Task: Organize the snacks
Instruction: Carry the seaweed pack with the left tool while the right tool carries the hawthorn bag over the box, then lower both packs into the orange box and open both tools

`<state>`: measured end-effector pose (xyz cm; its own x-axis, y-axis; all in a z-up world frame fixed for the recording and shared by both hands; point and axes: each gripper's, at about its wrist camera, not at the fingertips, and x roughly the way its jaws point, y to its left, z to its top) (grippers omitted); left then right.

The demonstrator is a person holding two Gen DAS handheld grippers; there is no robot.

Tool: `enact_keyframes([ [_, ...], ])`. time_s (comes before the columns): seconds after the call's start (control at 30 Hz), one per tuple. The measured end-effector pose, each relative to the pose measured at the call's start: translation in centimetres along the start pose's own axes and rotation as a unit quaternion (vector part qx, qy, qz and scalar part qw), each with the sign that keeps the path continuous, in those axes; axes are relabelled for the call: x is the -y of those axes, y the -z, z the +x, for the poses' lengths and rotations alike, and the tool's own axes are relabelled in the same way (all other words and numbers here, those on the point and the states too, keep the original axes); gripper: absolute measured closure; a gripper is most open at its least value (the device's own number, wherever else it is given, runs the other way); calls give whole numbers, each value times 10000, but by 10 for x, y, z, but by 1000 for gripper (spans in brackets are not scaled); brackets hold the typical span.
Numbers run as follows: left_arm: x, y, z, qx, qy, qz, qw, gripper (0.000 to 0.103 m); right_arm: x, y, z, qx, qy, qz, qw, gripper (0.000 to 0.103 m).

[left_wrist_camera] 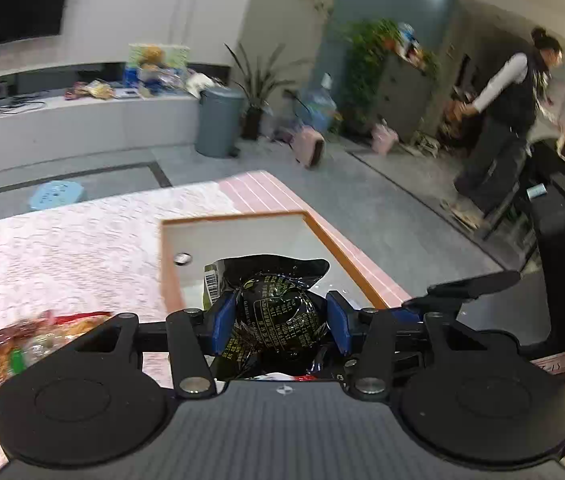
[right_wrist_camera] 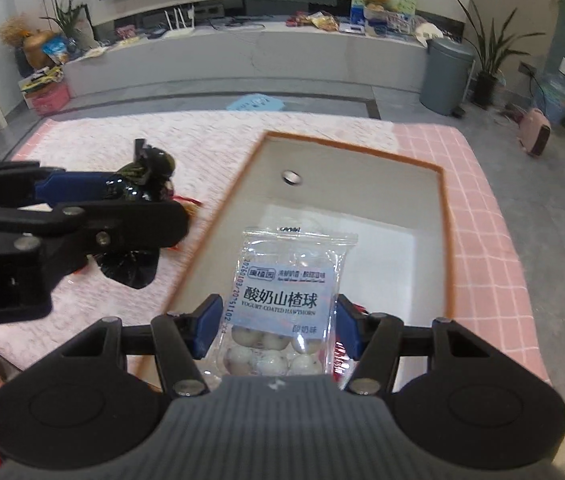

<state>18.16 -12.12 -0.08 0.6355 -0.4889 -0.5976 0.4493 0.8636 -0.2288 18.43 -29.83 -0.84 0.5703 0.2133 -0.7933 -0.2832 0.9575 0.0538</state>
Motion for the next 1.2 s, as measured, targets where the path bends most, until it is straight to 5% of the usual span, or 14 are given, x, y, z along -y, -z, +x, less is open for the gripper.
enact_keyframes([
  [0.43, 23, 6, 75, -1044, 352, 798, 9907, 47, 46, 7, 61, -757, 100, -417, 9962, 44],
  [1.2, 35, 29, 118, -2015, -102, 1490, 9680, 46, 30, 18, 88, -1122, 378, -1896, 9747, 44],
])
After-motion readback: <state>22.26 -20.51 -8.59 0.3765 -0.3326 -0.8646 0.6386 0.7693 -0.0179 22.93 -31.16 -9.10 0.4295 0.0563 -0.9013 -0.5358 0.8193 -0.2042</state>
